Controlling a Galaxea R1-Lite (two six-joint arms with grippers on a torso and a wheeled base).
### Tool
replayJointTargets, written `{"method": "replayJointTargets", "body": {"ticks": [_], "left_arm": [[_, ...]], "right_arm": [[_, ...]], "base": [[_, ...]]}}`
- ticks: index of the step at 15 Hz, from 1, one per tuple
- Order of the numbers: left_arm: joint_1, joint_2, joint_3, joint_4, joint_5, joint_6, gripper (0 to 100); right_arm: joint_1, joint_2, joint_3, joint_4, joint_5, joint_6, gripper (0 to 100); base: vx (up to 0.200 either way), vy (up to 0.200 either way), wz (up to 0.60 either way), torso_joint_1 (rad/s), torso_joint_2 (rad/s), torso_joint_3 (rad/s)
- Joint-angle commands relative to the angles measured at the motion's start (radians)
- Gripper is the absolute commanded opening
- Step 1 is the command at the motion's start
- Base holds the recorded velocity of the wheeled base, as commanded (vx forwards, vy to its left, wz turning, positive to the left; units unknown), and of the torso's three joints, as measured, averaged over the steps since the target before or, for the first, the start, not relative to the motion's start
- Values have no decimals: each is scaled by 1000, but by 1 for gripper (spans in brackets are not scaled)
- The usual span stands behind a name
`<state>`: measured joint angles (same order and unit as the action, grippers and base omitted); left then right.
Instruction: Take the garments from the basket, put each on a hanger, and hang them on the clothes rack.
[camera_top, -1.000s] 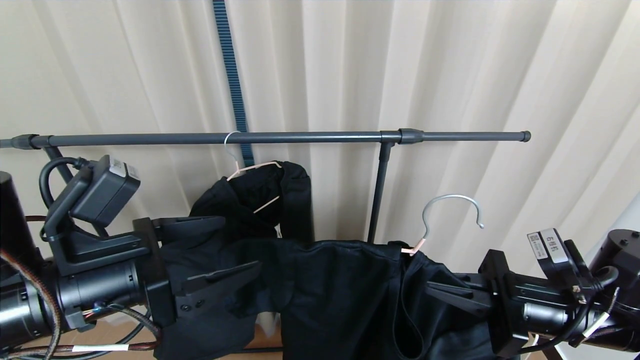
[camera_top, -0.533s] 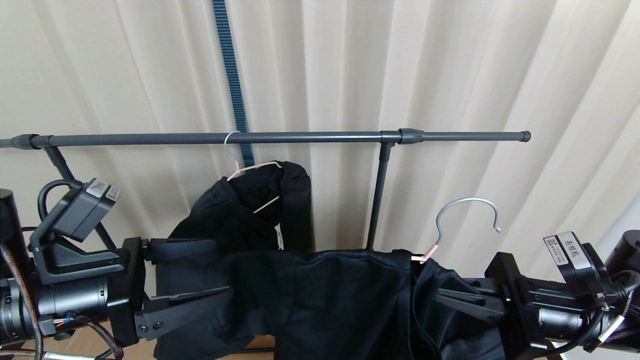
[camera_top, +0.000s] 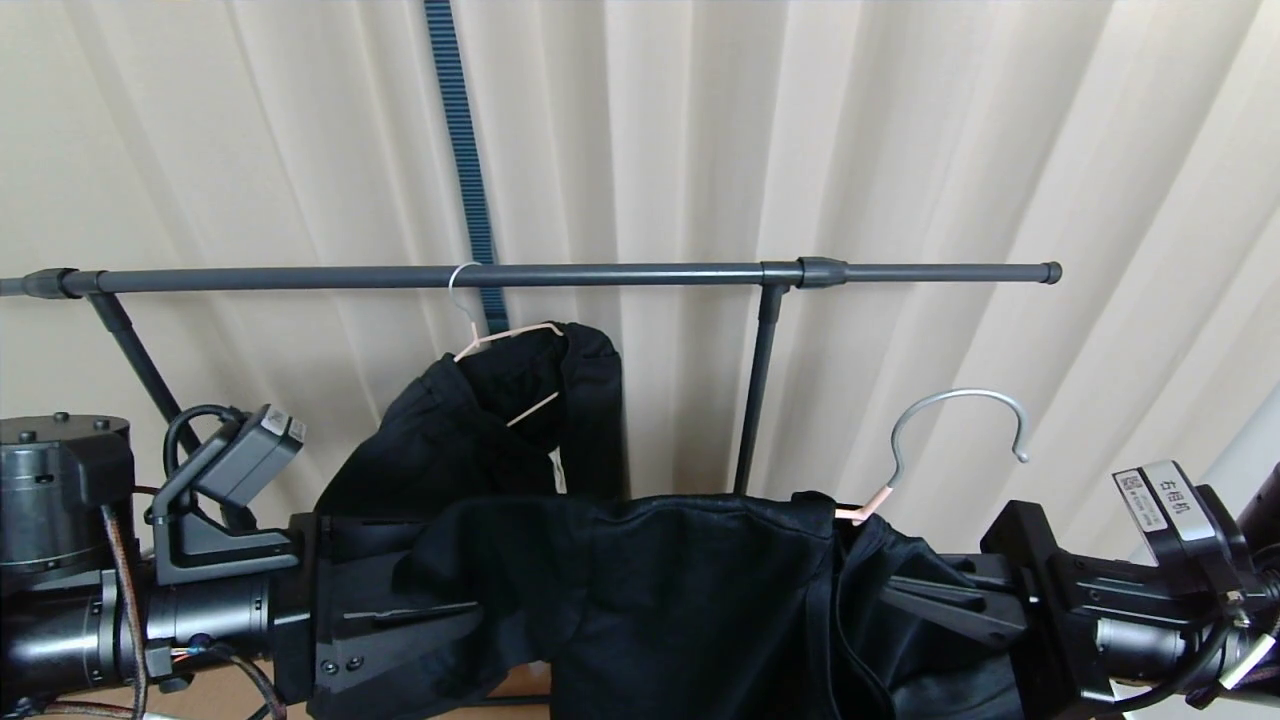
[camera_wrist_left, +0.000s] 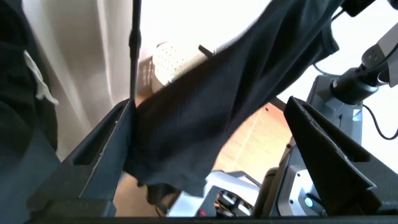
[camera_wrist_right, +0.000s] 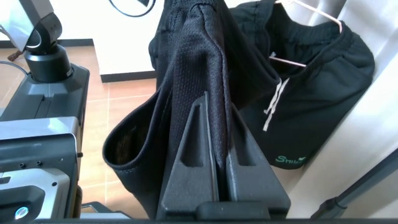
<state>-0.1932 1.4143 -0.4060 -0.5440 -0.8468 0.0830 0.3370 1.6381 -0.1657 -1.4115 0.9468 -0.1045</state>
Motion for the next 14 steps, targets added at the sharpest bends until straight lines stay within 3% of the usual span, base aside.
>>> {"method": "replayJointTargets", "body": {"ticks": [1, 14], "left_arm": [[-2, 41, 12, -1, 0, 0, 100], [-38, 97, 22, -1, 5, 27, 100]], "right_arm": [[0, -6, 0, -1, 0, 0, 0], [0, -15, -6, 0, 0, 2, 0]], "base": [[0, 0, 0, 0, 0, 0], [0, 0, 0, 0, 0, 0]]}}
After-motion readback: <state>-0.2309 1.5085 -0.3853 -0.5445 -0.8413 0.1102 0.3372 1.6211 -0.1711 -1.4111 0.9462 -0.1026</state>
